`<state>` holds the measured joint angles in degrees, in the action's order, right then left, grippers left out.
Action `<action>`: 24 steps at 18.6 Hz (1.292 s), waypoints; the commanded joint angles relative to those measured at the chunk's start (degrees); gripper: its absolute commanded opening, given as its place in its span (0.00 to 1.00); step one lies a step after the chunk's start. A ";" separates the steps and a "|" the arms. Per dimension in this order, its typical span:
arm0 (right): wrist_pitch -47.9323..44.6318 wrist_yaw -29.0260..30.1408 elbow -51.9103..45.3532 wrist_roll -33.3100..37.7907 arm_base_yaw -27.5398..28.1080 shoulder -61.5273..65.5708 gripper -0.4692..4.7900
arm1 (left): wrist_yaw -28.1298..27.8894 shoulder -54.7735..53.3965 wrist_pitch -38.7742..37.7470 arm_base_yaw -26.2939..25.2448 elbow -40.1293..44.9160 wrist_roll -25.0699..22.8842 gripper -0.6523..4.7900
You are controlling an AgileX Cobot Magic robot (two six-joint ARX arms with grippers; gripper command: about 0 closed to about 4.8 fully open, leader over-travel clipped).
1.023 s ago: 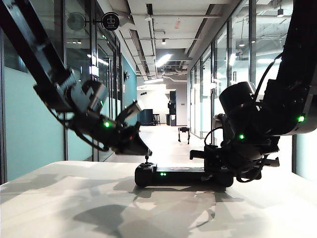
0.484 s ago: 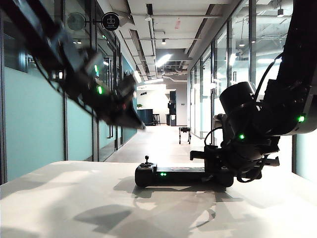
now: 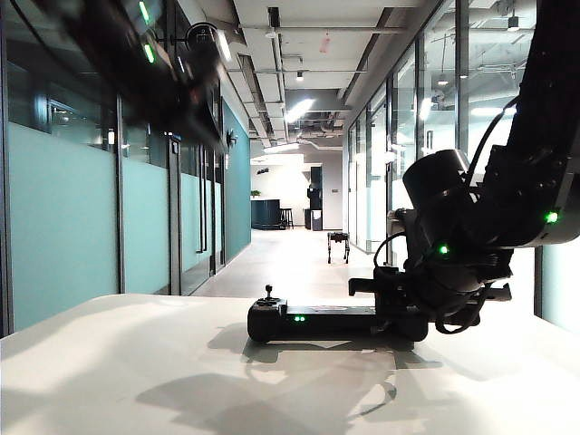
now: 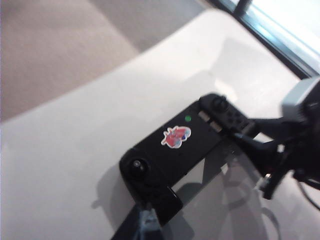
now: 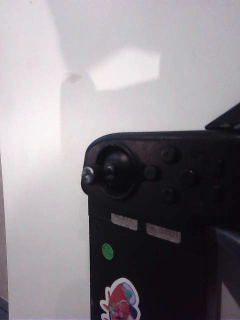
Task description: Push the left joystick on the remote control sitting on the white table forward to make the robot dog walk in a straight line until it approaches the door.
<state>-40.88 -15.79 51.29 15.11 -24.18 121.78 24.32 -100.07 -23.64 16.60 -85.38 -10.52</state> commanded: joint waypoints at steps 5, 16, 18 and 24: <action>-1.31 1.57 0.15 -2.38 -0.09 -0.42 0.62 | -7.78 10.21 0.20 0.04 1.84 1.79 0.11; 3.78 1.60 -5.09 -4.92 -0.09 -11.52 0.62 | -14.27 20.09 12.46 0.04 22.86 6.56 0.11; 3.74 1.57 -8.72 -4.92 -0.09 -16.35 0.54 | -14.82 23.15 17.18 0.04 27.71 8.39 0.11; 6.95 1.60 -16.00 -7.69 -0.09 -29.57 0.08 | -20.81 31.41 23.15 0.04 39.39 9.73 0.11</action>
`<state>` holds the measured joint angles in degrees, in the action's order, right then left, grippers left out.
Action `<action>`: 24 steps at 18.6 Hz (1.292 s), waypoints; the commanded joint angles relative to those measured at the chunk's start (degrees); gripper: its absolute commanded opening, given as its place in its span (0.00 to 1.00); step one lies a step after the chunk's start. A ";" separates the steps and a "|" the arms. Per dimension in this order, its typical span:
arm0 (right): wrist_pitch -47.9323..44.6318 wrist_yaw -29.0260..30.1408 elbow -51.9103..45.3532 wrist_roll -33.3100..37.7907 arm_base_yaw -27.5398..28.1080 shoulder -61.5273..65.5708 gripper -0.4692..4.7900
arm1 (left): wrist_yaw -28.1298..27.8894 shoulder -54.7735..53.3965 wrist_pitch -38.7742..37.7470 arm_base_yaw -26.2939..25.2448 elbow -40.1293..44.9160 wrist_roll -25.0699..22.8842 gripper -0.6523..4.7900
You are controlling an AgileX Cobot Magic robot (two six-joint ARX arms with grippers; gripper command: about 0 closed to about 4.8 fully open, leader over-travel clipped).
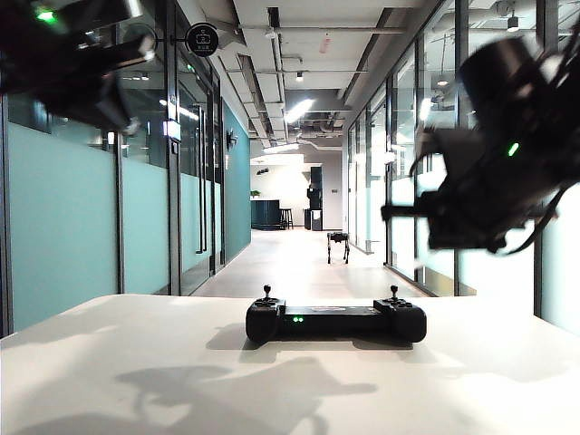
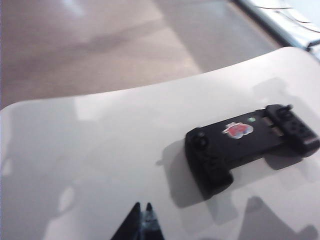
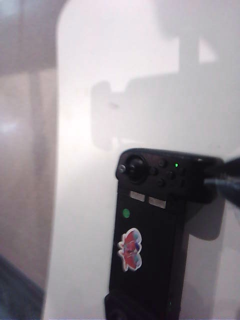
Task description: Push the left joystick on the remote control sitting on the white table forward to make the robot dog walk in a straight line until it approaches the door.
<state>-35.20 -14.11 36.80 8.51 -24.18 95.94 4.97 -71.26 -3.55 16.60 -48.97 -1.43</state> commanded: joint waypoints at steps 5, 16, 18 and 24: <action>11.28 0.35 -2.16 -1.77 -0.09 -15.08 0.08 | -5.29 13.14 10.12 0.04 15.34 0.63 0.11; 13.16 1.42 -10.01 -3.02 -0.09 -31.78 0.08 | -10.34 31.10 12.11 0.04 33.57 0.61 0.11; 13.53 1.40 -13.07 -3.02 -0.09 -36.26 0.08 | -10.12 31.10 9.94 0.04 33.57 0.83 0.11; 20.13 2.67 -14.27 -6.03 -0.09 -43.95 0.08 | -10.14 31.04 9.60 0.04 33.57 0.81 0.11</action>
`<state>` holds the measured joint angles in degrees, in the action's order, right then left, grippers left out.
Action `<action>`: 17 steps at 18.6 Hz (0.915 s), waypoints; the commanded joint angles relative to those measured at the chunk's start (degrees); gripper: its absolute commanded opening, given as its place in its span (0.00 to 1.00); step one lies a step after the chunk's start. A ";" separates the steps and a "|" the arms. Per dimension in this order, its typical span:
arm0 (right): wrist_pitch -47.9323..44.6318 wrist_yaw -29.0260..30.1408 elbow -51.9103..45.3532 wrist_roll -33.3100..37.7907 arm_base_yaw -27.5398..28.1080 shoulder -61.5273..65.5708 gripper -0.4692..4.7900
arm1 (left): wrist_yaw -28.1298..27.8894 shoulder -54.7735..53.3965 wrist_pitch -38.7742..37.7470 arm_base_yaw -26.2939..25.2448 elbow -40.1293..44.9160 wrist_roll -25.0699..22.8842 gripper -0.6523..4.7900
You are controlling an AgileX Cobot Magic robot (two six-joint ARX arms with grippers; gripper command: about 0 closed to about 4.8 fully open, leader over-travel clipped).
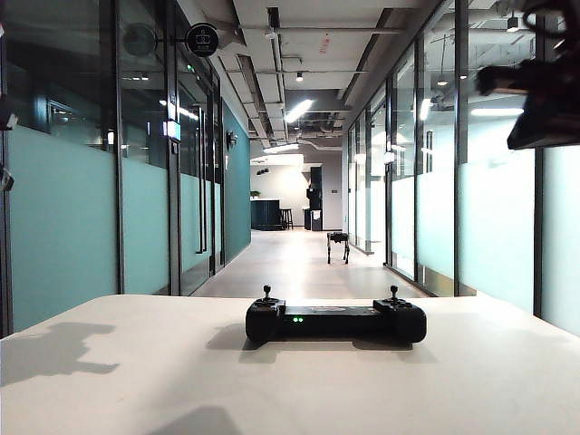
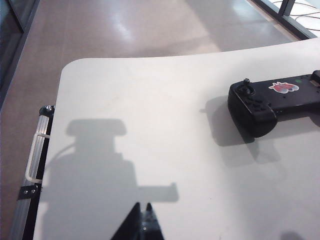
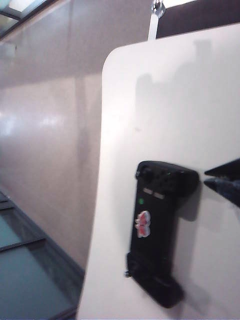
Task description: Push the left joystick on the remote control sitting on the white table forward to make the robot dog walk in a straight line until it approaches the door.
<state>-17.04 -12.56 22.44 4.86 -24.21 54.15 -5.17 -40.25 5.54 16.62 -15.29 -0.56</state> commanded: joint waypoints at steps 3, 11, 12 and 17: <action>3.13 1.36 -1.07 -2.60 -0.07 -5.90 0.08 | 0.00 0.00 0.52 0.02 -0.11 -0.04 0.11; 8.74 3.72 -7.21 -3.23 -0.07 -17.07 0.08 | 0.00 0.00 0.50 0.02 -0.11 -0.07 0.11; 8.72 3.65 -8.46 -3.41 0.00 -19.63 0.08 | 0.00 0.02 0.52 0.02 -0.11 -0.04 0.11; 8.94 3.65 -14.73 -3.89 0.17 -29.99 0.08 | 0.00 -0.04 0.52 0.02 -0.11 -0.07 0.11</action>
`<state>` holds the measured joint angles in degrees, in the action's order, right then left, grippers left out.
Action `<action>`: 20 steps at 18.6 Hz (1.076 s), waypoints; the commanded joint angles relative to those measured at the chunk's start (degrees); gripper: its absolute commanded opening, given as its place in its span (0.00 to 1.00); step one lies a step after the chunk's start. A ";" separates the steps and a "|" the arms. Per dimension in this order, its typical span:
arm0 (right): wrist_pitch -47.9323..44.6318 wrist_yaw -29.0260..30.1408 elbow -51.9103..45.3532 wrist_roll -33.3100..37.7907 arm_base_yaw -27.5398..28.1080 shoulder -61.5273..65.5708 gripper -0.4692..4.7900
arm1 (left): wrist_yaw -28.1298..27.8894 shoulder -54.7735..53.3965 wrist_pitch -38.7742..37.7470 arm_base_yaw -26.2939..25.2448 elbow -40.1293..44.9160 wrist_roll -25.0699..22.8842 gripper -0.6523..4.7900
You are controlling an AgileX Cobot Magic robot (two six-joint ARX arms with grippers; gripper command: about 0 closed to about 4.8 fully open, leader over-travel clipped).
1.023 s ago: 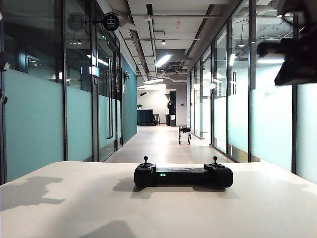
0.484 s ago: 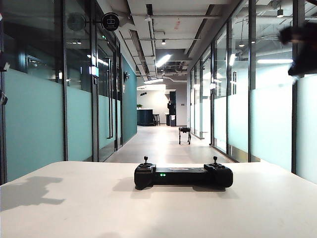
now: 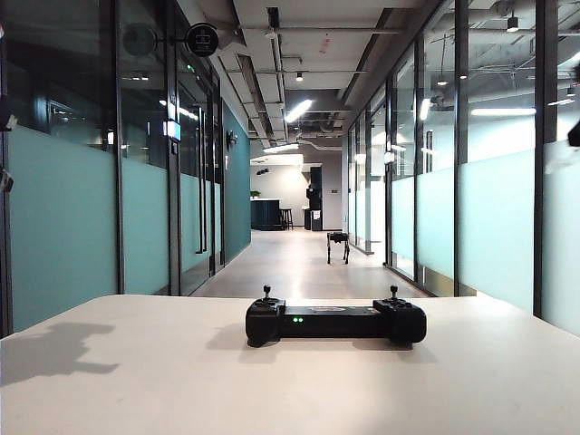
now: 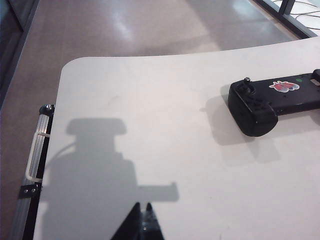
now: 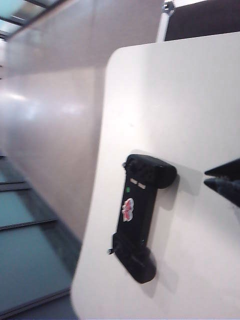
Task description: Push the left joystick on the remote control sitting on the white table forward to make the robot dog walk in a straight line until it approaches the door.
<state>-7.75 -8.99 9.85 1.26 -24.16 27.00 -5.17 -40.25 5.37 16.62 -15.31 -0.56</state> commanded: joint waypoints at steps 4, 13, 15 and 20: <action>0.44 0.11 -6.43 -0.26 3.41 -9.20 0.08 | 0.00 -0.04 0.70 0.02 -0.09 -0.04 0.11; 3.67 5.42 -9.94 -0.24 15.89 -23.74 0.08 | 0.00 -0.04 0.68 0.02 -0.09 -0.04 0.11; 5.86 6.56 -9.92 -0.24 18.18 -26.80 0.08 | 0.00 -0.04 0.68 0.02 -0.09 -0.04 0.11; 6.01 6.45 -9.92 -0.22 20.35 -27.06 0.08 | 0.00 -0.04 0.68 0.02 -0.09 -0.04 0.11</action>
<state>-0.99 -2.72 0.45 1.10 -3.95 0.14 -5.17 -40.27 5.34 16.64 -15.31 -0.54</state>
